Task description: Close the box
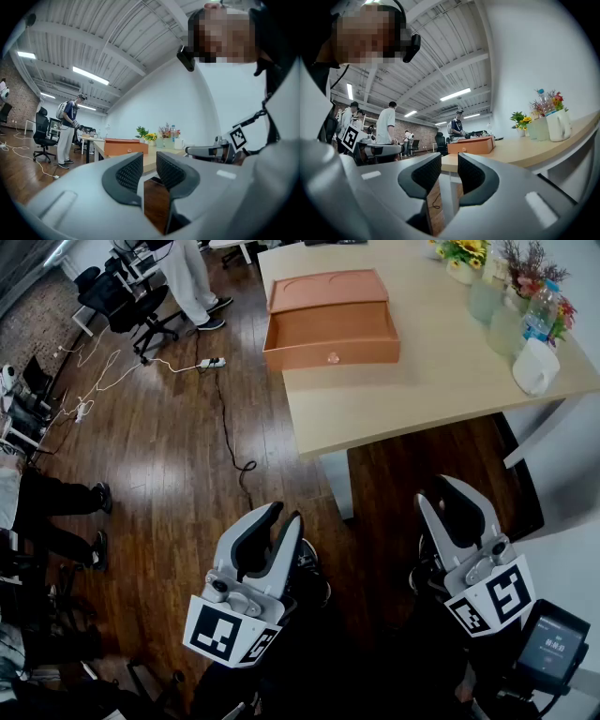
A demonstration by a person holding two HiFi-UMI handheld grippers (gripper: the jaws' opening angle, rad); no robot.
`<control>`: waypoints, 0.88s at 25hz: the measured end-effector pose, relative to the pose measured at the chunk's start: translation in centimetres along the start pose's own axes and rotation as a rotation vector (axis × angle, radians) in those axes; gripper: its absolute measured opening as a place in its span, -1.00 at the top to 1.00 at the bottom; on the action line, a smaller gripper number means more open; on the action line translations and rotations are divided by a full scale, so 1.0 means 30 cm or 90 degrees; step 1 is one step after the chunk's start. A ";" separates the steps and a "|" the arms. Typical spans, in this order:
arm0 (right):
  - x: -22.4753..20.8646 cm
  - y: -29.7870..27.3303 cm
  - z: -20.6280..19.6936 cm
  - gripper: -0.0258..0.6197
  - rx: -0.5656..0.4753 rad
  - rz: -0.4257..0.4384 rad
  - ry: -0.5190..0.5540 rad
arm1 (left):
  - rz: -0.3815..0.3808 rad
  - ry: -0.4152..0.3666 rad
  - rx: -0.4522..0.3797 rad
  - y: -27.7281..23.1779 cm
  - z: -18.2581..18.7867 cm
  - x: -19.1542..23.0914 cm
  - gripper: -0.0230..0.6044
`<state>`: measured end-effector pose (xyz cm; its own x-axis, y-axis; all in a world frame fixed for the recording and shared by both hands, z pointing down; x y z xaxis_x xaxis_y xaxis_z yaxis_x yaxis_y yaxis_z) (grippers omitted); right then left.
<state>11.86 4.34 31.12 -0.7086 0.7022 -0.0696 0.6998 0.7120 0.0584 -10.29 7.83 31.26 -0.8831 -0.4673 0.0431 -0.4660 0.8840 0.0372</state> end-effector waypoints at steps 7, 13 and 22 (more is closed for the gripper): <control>0.034 -0.124 0.086 0.61 -0.009 0.015 0.036 | -0.006 -0.031 -0.001 -0.047 0.082 0.096 0.70; -0.153 -0.276 0.194 0.61 -0.029 0.020 0.070 | -0.031 -0.060 -0.046 -0.289 0.190 0.190 0.70; -0.351 -0.471 0.252 0.57 0.087 0.041 0.061 | -0.059 -0.027 0.001 -0.591 0.233 0.482 0.70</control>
<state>10.12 -13.18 23.50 -0.6626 0.7485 0.0251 0.7452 0.6623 -0.0772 -15.19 -14.49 24.23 -0.8380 -0.5456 -0.0024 -0.5453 0.8374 0.0371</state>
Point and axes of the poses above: the fingertips, and each gripper's own axes: y backward along the fingers, x to its left, z out of its top, the point moved 5 cm from there along y, backward along the fingers, and after that the axes turned 4 degrees about z, right-handed, at the moved point
